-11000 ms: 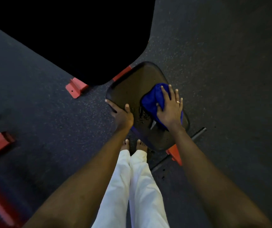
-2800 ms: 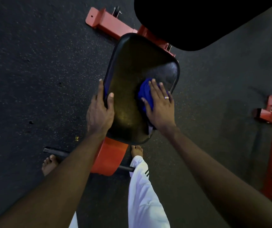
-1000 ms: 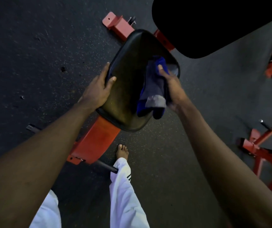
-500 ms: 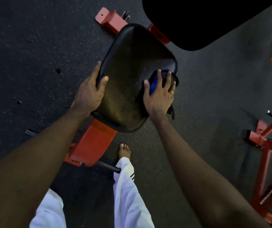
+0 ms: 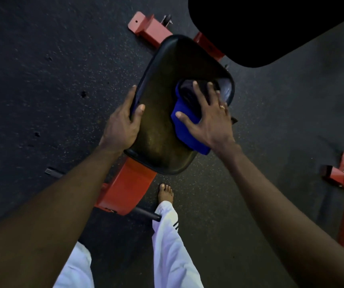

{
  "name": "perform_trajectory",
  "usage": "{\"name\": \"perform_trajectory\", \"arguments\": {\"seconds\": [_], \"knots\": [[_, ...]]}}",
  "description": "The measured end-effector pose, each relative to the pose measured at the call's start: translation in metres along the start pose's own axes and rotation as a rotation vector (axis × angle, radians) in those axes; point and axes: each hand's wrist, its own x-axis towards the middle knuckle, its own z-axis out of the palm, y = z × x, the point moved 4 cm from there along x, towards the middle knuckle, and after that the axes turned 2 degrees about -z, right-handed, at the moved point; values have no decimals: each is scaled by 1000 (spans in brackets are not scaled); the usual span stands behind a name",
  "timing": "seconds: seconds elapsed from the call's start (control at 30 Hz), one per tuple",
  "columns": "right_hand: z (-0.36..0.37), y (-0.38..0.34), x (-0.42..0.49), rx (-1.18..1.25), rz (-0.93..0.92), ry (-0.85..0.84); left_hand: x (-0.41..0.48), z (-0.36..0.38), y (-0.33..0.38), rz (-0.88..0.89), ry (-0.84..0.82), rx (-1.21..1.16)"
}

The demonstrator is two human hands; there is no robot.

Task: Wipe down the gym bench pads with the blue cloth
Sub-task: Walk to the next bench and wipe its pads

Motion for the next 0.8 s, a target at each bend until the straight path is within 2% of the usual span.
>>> {"name": "perform_trajectory", "arguments": {"seconds": [0.1, 0.23, 0.3, 0.4, 0.5, 0.57, 0.67, 0.8], "knots": [[16, 2, 14, 41, -35, 84, 1, 1, -1, -1, -18, -12], [10, 8, 52, 239, 233, 269, 1, 2, -4, -12, -40, -7], [14, -6, 52, 261, 310, 336, 0, 1, -3, -11, -52, -12], [29, -44, 18, 215, 148, 264, 0, -2, 0, -15, -71, -50], [36, -44, 3, 126, -10, 181, -1, -8, -7, 14, -162, -18], [31, -44, 17, 157, 61, 218, -5, -16, -24, 43, -215, 7], [32, -67, 37, 182, 171, 307, -19, -30, -57, -23, -223, 71], [42, -108, 35, 93, 20, 267, -35, -45, -74, -67, -136, 14]]}}
